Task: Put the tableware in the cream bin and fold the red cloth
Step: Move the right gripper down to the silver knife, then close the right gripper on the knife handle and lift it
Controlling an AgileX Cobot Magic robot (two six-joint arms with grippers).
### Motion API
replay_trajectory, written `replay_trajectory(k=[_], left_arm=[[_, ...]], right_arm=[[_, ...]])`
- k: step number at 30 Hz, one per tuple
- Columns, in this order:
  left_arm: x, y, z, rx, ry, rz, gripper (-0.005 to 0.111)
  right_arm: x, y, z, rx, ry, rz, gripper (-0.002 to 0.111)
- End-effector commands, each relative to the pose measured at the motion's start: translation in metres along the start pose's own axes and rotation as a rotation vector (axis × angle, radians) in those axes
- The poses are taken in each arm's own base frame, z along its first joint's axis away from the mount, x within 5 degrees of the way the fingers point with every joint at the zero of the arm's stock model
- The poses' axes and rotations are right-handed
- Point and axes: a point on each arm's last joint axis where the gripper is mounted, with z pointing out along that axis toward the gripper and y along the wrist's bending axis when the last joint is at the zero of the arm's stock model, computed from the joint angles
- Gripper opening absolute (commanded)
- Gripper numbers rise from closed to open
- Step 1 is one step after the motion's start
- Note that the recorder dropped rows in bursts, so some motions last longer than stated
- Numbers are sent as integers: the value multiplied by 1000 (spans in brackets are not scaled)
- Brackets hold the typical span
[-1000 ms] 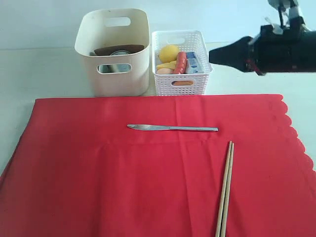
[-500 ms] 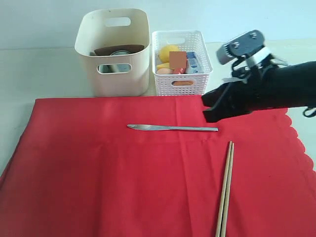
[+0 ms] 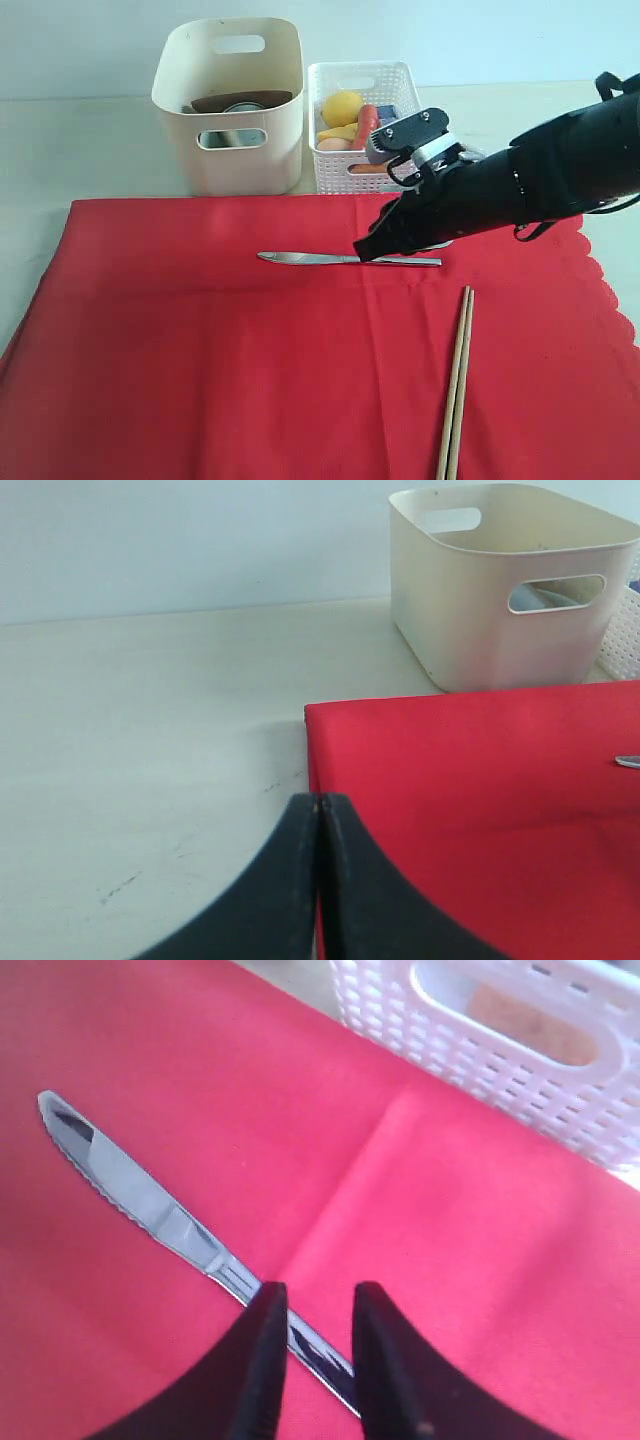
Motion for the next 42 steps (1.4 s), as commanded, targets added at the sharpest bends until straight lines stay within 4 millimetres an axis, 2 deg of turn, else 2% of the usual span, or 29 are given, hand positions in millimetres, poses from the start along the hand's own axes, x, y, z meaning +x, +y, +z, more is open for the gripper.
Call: replay_trajectory(k=[1, 6, 17, 23, 27, 33, 38, 42], left_arm=[[-1, 0, 0, -1, -14, -4, 3], [-1, 0, 0, -1, -14, -4, 3], [-1, 0, 0, -1, -14, -4, 3], [-1, 0, 0, -1, -14, -4, 3], [-1, 0, 0, -1, -14, -4, 3], [-1, 0, 0, -1, -14, -4, 3], [-1, 0, 0, -1, -14, -4, 3], [-1, 0, 0, -1, -14, -4, 3]], right_arm=[[-5, 11, 3, -131, 7, -169, 42], [-4, 9, 7, -126, 44, -214, 49], [5, 7, 19, -146, 103, -318, 49], [15, -3, 36, -69, 146, -345, 48], [22, -4, 42, -84, 179, -419, 36], [22, -4, 42, -84, 179, -420, 0], [21, -4, 41, -85, 175, -421, 0], [12, 1, 30, -120, 141, -427, 0]])
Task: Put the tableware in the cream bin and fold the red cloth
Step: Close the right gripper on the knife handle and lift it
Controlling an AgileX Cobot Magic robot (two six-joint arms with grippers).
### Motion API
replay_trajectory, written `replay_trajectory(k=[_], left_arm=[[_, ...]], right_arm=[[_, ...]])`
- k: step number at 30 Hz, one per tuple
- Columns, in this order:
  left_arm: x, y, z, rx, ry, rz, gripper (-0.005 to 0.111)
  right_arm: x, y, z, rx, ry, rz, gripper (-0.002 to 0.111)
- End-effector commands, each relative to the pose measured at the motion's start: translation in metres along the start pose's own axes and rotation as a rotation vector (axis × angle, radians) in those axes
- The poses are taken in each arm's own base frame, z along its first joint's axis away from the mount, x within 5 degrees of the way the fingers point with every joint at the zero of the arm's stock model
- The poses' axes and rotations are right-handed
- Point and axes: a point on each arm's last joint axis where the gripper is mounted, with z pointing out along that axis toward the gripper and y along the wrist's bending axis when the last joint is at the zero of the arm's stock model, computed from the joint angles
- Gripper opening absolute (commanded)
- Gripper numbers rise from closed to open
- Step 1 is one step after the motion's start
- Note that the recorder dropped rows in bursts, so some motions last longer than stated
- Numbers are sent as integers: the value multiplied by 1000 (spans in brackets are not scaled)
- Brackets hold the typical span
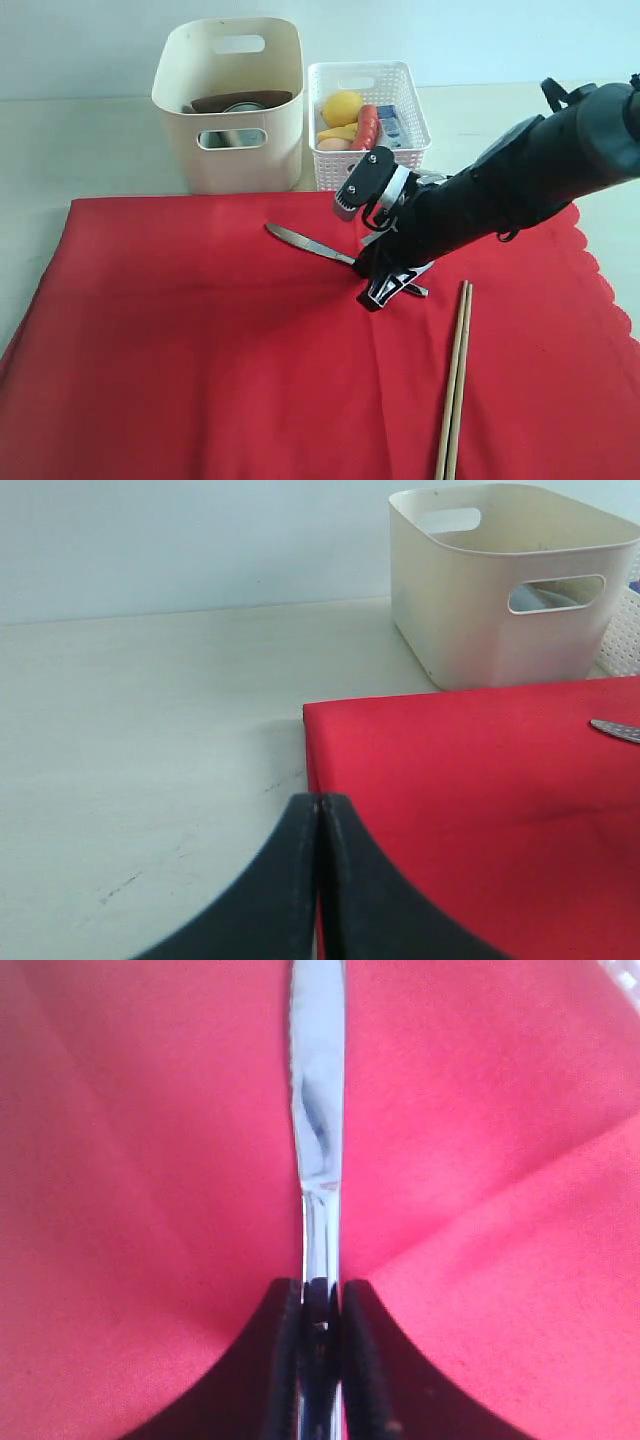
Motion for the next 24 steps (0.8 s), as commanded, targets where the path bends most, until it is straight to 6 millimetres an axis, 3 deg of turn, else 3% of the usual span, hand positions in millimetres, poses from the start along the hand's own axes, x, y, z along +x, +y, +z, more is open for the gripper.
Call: replay_trajectory(k=[1, 14, 24], left_arm=[[-1, 0, 0, -1, -14, -4, 3], [-1, 0, 0, -1, -14, -4, 3], [-1, 0, 0, -1, -14, -4, 3]], right_arm=[[-2, 1, -8, -4, -7, -49, 0], [-37, 17, -60, -100, -193, -51, 0], [-46, 23, -68, -161, -275, 35, 0]])
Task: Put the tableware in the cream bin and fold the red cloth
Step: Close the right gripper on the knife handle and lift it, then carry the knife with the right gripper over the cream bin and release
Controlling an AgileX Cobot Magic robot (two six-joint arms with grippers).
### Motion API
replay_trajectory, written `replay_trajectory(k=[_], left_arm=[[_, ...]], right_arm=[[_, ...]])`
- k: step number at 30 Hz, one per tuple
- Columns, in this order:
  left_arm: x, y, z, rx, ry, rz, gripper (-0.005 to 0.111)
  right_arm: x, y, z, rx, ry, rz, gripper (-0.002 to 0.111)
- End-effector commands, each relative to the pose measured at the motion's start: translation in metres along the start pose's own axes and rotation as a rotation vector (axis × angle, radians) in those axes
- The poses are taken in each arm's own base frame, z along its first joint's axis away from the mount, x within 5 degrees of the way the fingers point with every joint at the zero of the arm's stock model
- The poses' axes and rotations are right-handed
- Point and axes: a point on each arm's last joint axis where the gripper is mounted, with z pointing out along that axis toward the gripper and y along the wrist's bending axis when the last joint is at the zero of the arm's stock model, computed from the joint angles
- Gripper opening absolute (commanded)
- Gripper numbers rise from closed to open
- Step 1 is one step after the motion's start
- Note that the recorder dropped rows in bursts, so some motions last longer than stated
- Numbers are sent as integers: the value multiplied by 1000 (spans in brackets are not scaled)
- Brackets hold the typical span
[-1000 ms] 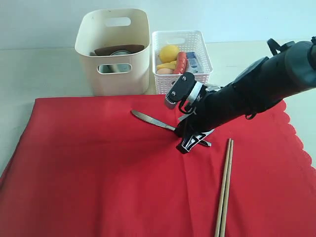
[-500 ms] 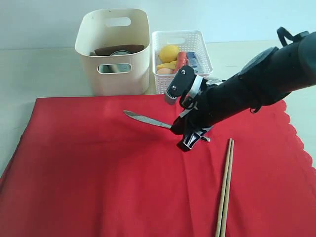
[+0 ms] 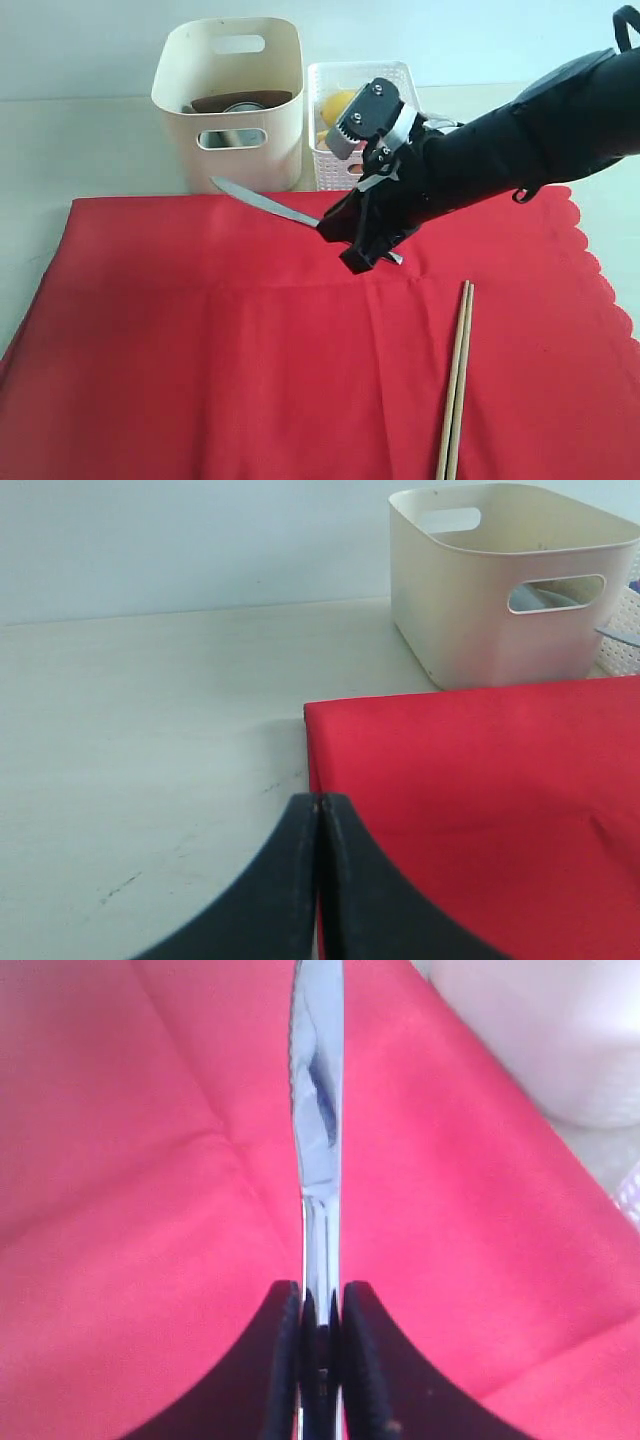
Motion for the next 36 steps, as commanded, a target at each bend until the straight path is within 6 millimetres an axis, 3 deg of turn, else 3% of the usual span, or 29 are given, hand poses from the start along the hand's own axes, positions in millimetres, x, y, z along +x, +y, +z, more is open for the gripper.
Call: replay_trajectory(k=[1, 8, 27, 36], left_arm=[[-1, 0, 0, -1, -14, -4, 3], [-1, 0, 0, -1, -14, -4, 3], [-1, 0, 0, -1, -14, -4, 3], [-1, 0, 0, -1, -14, -4, 3]], right_arm=[[-6, 0, -3, 4, -51, 55, 0], [-17, -4, -4, 43, -175, 140, 0], [-39, -12, -10, 73, -281, 103, 0], [-71, -22, -18, 89, -364, 83, 0]])
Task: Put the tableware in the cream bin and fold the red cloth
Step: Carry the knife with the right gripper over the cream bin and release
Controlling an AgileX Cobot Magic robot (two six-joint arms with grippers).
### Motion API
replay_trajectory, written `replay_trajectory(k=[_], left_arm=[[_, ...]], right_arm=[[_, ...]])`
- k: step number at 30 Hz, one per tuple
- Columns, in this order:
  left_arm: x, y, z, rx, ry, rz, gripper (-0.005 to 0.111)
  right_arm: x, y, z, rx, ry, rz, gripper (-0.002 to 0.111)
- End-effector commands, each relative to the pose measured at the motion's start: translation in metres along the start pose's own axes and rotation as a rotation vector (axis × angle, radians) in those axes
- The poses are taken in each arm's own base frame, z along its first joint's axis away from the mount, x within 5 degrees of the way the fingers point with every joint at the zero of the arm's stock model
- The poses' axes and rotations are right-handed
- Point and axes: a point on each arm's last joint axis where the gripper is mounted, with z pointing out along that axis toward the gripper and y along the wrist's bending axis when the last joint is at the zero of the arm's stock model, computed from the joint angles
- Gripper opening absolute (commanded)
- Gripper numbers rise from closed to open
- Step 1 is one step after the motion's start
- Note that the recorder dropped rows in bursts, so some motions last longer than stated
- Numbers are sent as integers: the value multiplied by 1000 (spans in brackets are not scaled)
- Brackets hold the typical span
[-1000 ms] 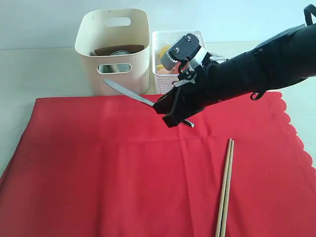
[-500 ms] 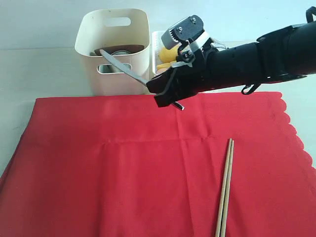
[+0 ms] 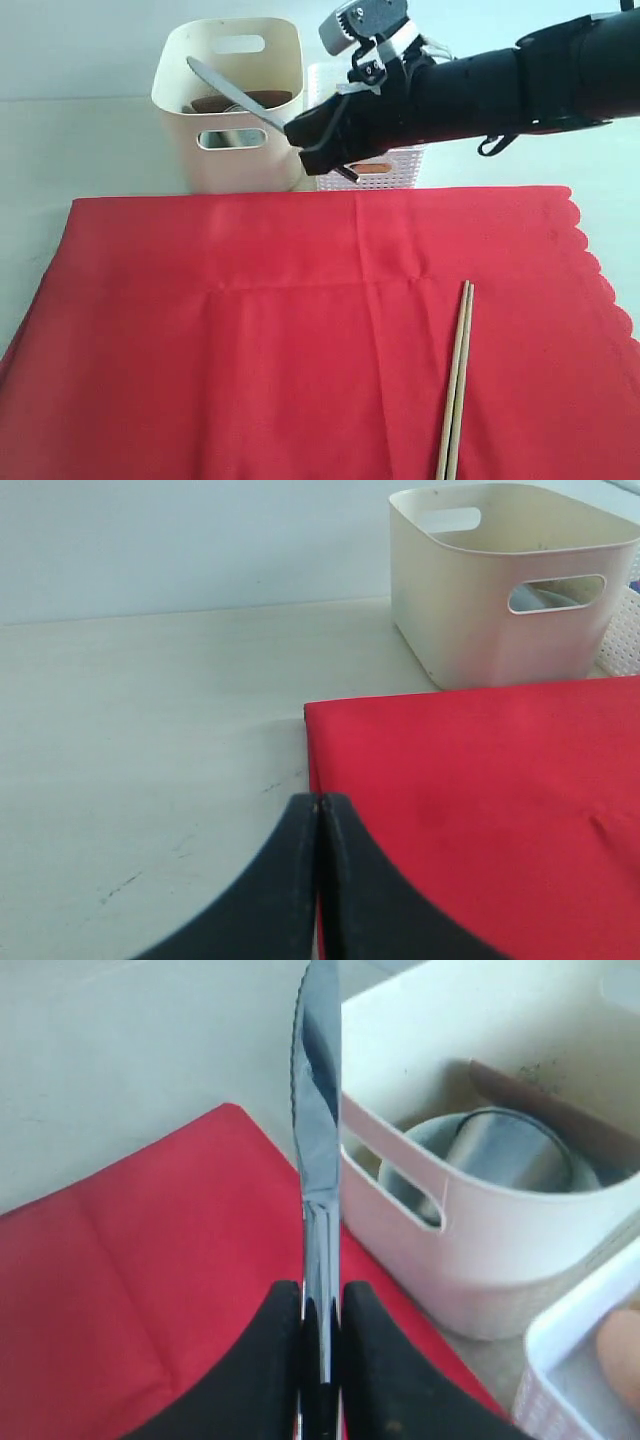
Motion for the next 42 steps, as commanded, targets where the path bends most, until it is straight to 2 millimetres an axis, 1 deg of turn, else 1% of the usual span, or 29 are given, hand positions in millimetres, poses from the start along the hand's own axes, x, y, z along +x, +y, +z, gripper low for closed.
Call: replay_trajectory(k=[1, 7, 14, 19, 22, 26, 31, 34, 35, 40, 42], left_arm=[[-1, 0, 0, -1, -14, -4, 3], [-1, 0, 0, -1, -14, -4, 3], [-1, 0, 0, -1, -14, -4, 3], [-1, 0, 0, -1, -14, -4, 3], [-1, 0, 0, -1, -14, -4, 3], [-1, 0, 0, -1, -14, -4, 3], [-1, 0, 0, -1, -14, -4, 3], [-1, 0, 0, -1, -14, -4, 3], [-1, 0, 0, -1, -14, -4, 3], [-1, 0, 0, -1, -14, -4, 3], [-1, 0, 0, -1, -14, -4, 3]], right_arm=[[-21, -5, 3, -2, -61, 11, 0], [-40, -21, 21, 3, -109, 73, 0], [-56, -44, 52, 4, -158, 228, 0], [-57, -59, 76, -15, -177, 362, 0], [-57, -65, 86, -17, -184, 391, 0], [-56, -73, 91, 26, -187, 443, 0], [-53, -78, 93, 67, -183, 452, 2], [-52, -83, 93, 129, -183, 518, 13], [-51, -85, 92, 148, -184, 527, 19], [-51, -84, 93, 138, -184, 524, 54], [-52, -82, 93, 114, -184, 522, 66]])
